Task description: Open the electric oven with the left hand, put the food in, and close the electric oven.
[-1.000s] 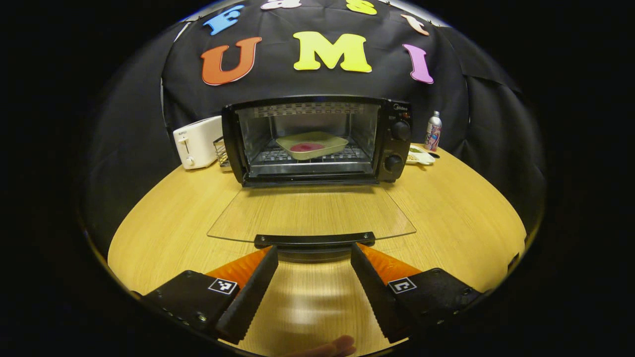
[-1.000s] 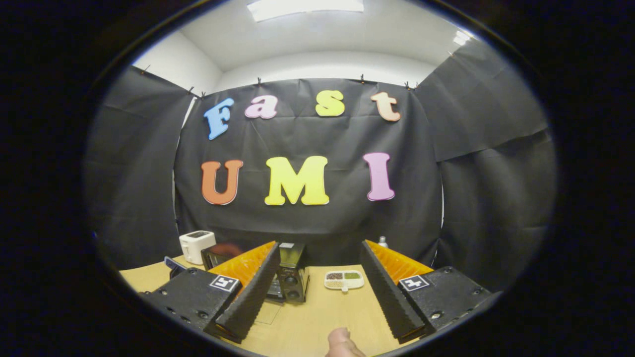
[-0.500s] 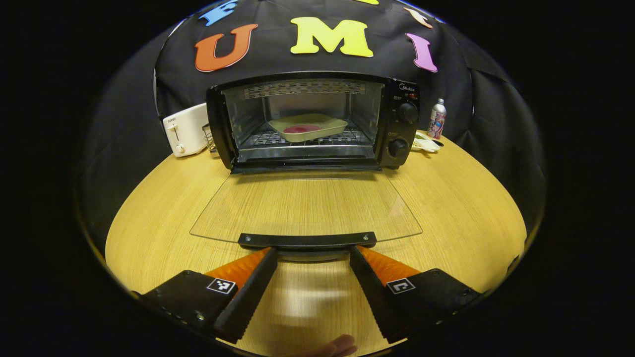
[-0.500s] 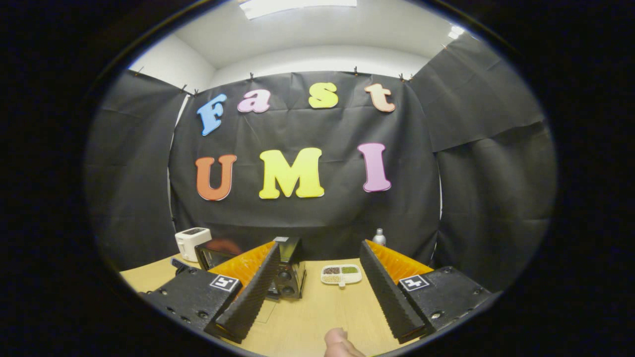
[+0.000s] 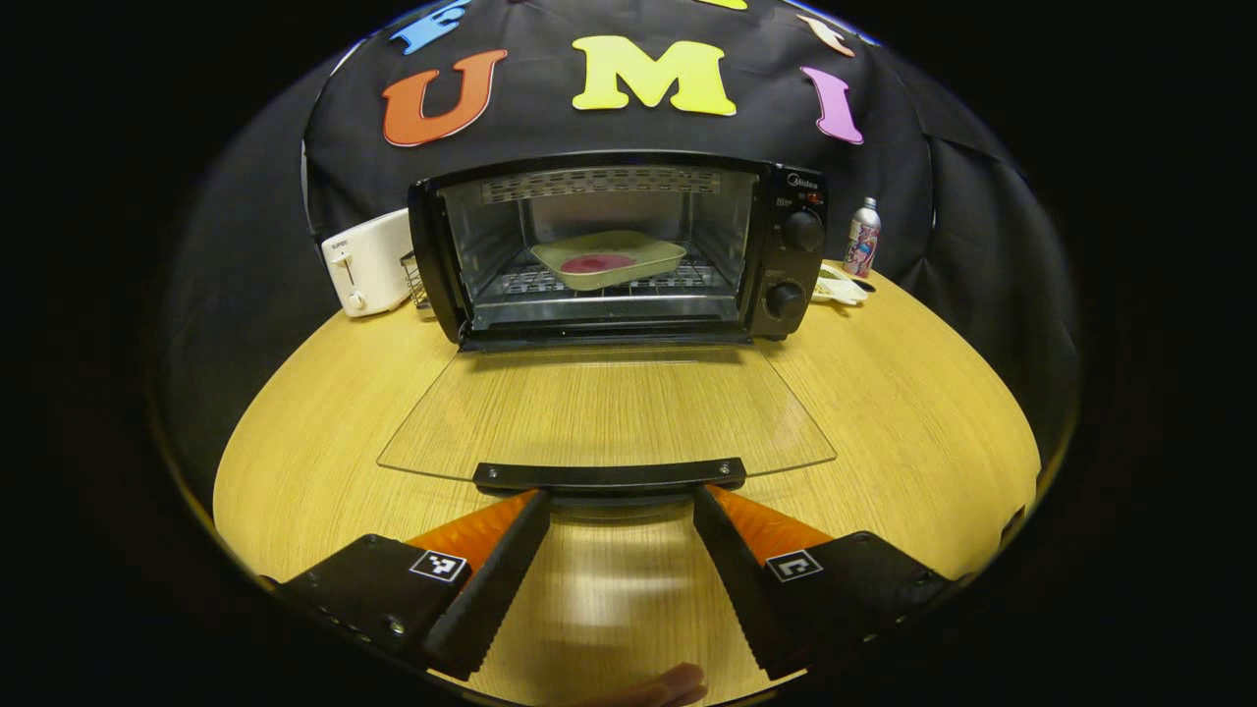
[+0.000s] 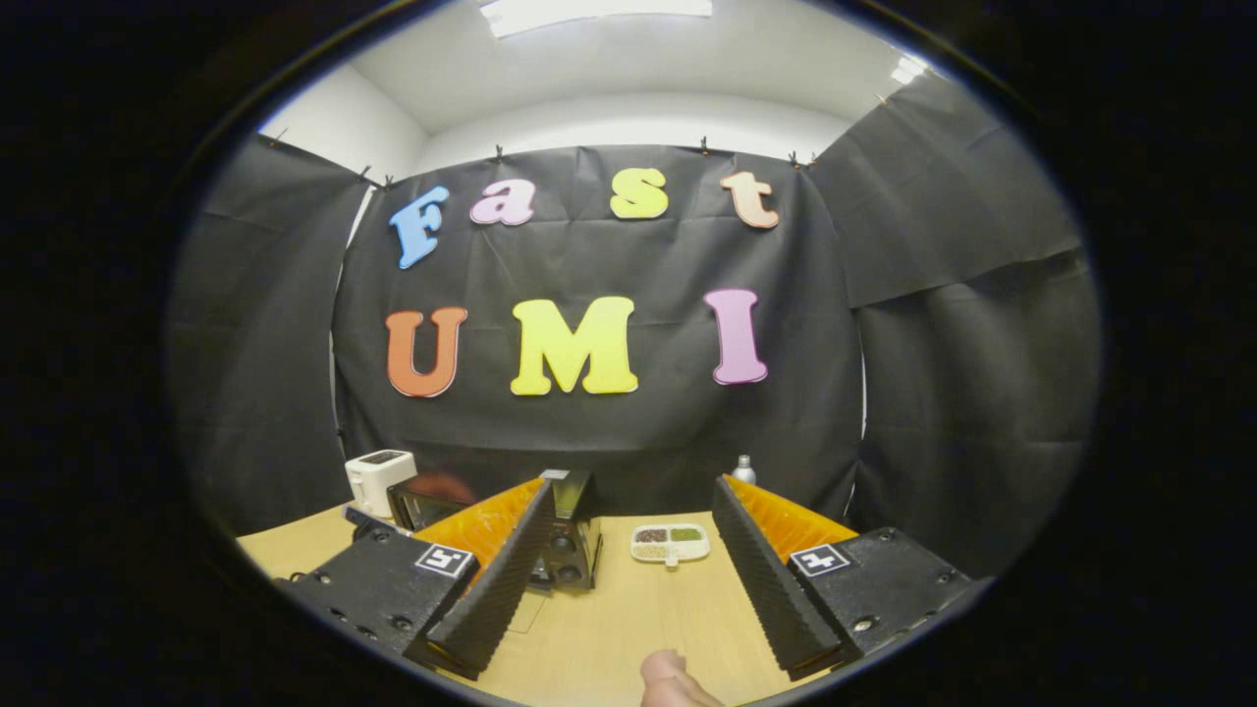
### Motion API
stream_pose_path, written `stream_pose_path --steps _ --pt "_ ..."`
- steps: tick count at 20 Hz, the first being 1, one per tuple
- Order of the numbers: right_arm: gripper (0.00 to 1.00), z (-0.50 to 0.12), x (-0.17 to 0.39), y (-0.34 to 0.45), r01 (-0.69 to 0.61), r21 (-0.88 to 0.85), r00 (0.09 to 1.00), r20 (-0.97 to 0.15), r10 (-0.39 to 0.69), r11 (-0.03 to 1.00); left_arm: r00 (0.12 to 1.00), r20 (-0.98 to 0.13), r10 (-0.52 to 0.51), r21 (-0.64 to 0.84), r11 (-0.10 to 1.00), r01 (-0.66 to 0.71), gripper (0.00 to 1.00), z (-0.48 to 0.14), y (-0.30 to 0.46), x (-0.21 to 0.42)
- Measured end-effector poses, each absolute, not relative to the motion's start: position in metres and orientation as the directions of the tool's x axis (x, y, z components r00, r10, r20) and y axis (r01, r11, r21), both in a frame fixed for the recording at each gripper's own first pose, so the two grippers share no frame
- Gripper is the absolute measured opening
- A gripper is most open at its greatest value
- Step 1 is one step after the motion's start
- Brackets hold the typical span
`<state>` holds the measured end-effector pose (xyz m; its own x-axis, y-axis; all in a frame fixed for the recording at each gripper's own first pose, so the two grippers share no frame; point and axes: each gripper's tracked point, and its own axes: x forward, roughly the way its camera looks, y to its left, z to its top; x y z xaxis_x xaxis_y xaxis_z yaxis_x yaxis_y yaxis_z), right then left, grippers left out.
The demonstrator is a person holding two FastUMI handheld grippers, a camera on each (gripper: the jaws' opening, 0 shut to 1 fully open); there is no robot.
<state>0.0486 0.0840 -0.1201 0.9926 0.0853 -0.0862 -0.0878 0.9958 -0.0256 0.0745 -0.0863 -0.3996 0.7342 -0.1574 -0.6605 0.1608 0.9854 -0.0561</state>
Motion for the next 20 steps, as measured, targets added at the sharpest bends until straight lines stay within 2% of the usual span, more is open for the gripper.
stream_pose_path --steps 11,16,20 --pt "1.0 -0.112 0.011 0.054 -0.03 -0.027 0.996 -0.087 0.028 0.999 0.808 -0.566 -0.164 -0.07 0.986 0.151 0.94 -0.341 -0.08 0.098" --pt "1.0 -0.109 -0.001 0.038 -0.007 -0.015 0.996 -0.092 0.006 1.0 0.87 -0.461 -0.174 -0.041 0.984 0.174 0.96 -0.299 -0.077 0.132" --pt "1.0 -0.106 -0.004 0.024 0.021 -0.014 0.996 -0.083 -0.022 1.0 0.861 -0.492 -0.128 0.003 0.989 0.148 0.98 -0.304 -0.073 0.157"
